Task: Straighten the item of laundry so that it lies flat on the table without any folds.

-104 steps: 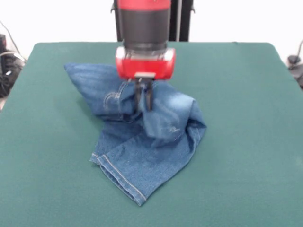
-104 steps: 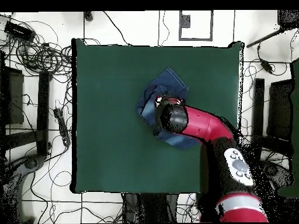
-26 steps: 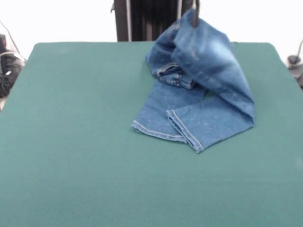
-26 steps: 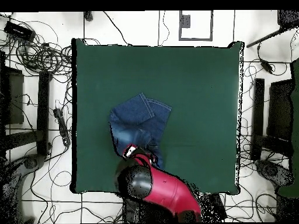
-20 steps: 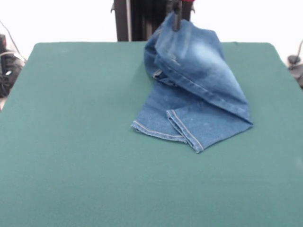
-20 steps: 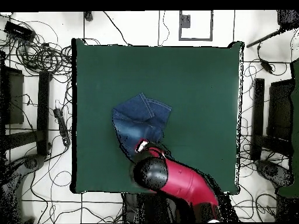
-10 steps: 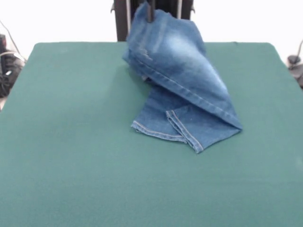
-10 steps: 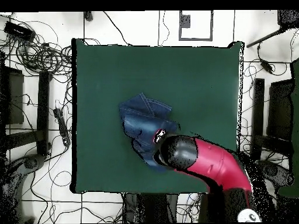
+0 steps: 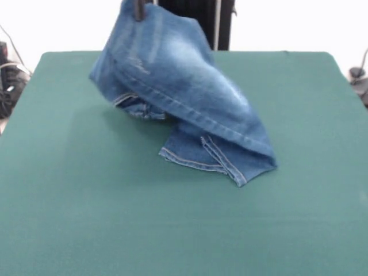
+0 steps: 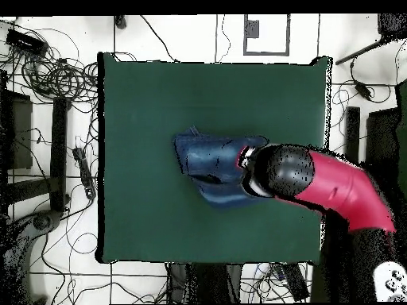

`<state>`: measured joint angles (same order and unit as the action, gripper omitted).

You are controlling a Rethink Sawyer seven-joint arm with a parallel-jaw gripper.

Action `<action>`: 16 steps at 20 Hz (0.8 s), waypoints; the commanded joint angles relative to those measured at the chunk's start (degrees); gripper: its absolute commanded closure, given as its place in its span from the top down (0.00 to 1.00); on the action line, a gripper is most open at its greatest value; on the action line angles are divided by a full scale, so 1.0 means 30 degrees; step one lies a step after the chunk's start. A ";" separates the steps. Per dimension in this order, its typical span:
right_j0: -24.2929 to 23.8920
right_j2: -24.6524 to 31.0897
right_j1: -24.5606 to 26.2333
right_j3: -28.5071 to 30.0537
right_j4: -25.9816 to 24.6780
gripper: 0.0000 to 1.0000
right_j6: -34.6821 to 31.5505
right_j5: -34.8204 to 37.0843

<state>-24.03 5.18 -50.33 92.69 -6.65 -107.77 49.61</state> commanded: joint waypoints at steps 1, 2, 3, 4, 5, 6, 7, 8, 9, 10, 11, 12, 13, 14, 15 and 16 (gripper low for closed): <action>-0.1003 0.4353 0.1887 -0.5805 -0.1842 0.00 0.7960 0.4941; -0.1162 0.4621 0.2093 -0.6499 -0.2121 0.00 0.8409 0.5627; -0.1314 0.4895 0.2266 -0.7184 -0.2406 0.00 0.8882 0.6269; -0.1466 0.5170 0.2440 -0.7868 -0.2692 0.00 0.9355 0.6911; -0.1601 0.5439 0.2550 -0.8531 -0.3004 0.00 0.9774 0.7487; -0.1706 0.5665 0.2637 -0.9175 -0.3277 0.00 1.0241 0.8059; -0.1784 0.5882 0.2727 -0.9879 -0.3576 0.00 1.0684 0.8720; -0.1859 0.6099 0.2834 -1.0628 -0.3835 0.00 1.1112 0.9345; -0.1880 0.6249 0.2929 -1.1376 -0.4107 0.00 1.1482 1.0131; -0.1870 0.6380 0.3039 -1.2184 -0.4432 0.00 1.1863 1.0988; -0.1871 0.6560 0.3126 -1.2931 -0.4720 0.00 1.2274 1.1700; -0.1866 0.6726 0.3220 -1.3663 -0.5010 0.00 1.2600 1.2414; -0.1843 0.6870 0.3278 -1.4299 -0.5257 0.00 1.2917 1.3003; -0.1820 0.7014 0.3337 -1.4936 -0.5503 0.00 1.3234 1.3593; -0.1799 0.7149 0.3364 -1.5468 -0.5651 0.00 1.3439 1.4005; -0.1732 0.7209 0.3375 -1.5959 -0.5858 0.00 1.3599 1.4477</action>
<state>-30.58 17.62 -40.23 60.88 -20.14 -90.94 79.10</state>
